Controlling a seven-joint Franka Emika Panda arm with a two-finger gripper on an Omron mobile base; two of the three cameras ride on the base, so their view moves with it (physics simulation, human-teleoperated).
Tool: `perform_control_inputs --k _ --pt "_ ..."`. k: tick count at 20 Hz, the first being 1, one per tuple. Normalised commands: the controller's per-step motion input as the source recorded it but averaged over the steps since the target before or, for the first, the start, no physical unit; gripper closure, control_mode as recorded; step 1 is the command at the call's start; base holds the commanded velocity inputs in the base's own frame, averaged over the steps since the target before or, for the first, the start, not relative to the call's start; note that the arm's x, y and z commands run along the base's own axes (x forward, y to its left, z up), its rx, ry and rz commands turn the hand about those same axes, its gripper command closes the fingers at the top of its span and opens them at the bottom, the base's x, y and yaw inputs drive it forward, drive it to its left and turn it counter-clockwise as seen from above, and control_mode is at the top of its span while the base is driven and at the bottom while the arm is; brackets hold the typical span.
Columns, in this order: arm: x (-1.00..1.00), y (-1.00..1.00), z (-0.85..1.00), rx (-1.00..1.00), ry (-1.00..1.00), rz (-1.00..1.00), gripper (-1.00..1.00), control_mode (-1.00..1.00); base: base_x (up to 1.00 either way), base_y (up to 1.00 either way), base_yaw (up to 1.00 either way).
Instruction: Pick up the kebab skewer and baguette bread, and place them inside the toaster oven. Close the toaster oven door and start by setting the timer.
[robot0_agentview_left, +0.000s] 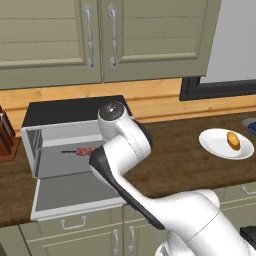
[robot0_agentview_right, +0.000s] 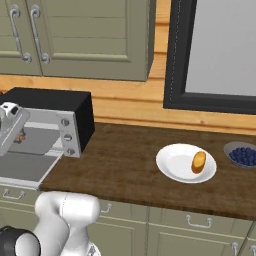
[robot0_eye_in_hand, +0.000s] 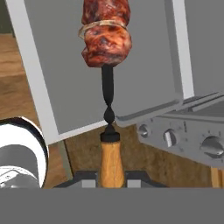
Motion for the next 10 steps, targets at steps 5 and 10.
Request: perform_control_inputs --k 5,10 --pt "0.68 0.19 -0.33 0.00 -0.04 0.00 1.00 -1.00 0.00 0.00 0.00" --pt "0.36 0.46 -0.20 0.00 -0.04 0.00 1.00 -1.00 0.00 0.00 0.00"
